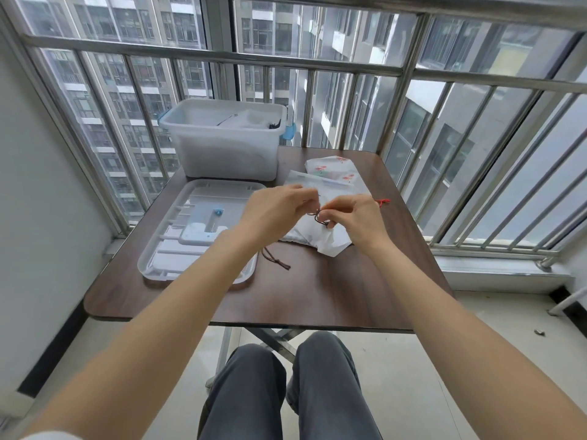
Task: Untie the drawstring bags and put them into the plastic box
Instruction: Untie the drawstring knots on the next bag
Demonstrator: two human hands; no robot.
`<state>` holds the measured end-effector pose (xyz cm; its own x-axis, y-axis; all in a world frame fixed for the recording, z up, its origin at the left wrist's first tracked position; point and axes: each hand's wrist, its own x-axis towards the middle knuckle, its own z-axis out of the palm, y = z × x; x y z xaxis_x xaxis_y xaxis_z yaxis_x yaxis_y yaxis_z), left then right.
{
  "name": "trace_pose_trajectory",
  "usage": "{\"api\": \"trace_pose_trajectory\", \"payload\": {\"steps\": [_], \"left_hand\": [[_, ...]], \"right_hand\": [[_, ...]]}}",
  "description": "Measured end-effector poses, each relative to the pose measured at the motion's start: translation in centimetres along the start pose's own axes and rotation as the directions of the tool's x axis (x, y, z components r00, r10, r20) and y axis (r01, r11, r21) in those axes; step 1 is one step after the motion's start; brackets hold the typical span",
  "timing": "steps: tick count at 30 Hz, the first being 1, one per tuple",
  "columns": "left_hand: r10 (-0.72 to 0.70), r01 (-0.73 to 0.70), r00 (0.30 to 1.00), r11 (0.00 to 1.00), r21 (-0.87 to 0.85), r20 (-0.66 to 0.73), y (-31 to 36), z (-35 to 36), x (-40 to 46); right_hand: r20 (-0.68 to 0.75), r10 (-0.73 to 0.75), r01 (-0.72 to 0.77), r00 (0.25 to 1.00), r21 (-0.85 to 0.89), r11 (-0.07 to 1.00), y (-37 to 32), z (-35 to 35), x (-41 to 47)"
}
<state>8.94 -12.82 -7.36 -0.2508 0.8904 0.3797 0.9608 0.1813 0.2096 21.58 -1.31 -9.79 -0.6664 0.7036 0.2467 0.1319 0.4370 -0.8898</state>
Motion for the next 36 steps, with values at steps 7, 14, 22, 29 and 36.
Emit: {"api": "trace_pose_trajectory", "payload": {"steps": [7,14,22,29,36], "left_hand": [[0.301,-0.293,0.953,0.945,0.144,-0.038,0.7,-1.8,3.0],[0.317,-0.314,0.948,0.926,0.21,0.019,0.0,-0.6,6.0],[0.107,-0.075,0.975,0.983,0.165,-0.193,0.6,2.6,5.6],[0.031,-0.098,0.976,0.946,-0.309,-0.217,1.7,4.7,1.4],[-0.119,-0.007,0.964,0.884,-0.468,-0.239,1.8,4.5,1.2]], "right_hand": [[0.15,0.048,-0.025,0.987,-0.151,0.988,0.1,-0.2,-0.2],[0.195,0.143,-0.136,0.97,-0.052,0.989,0.2,-0.6,-0.2],[0.101,0.319,-0.334,0.942,0.281,0.9,0.3,-0.5,0.4],[0.159,0.403,-0.421,0.901,0.539,0.729,-0.2,-0.1,0.7],[0.148,0.453,-0.46,0.879,0.518,0.722,-0.3,-0.2,0.3]]}}
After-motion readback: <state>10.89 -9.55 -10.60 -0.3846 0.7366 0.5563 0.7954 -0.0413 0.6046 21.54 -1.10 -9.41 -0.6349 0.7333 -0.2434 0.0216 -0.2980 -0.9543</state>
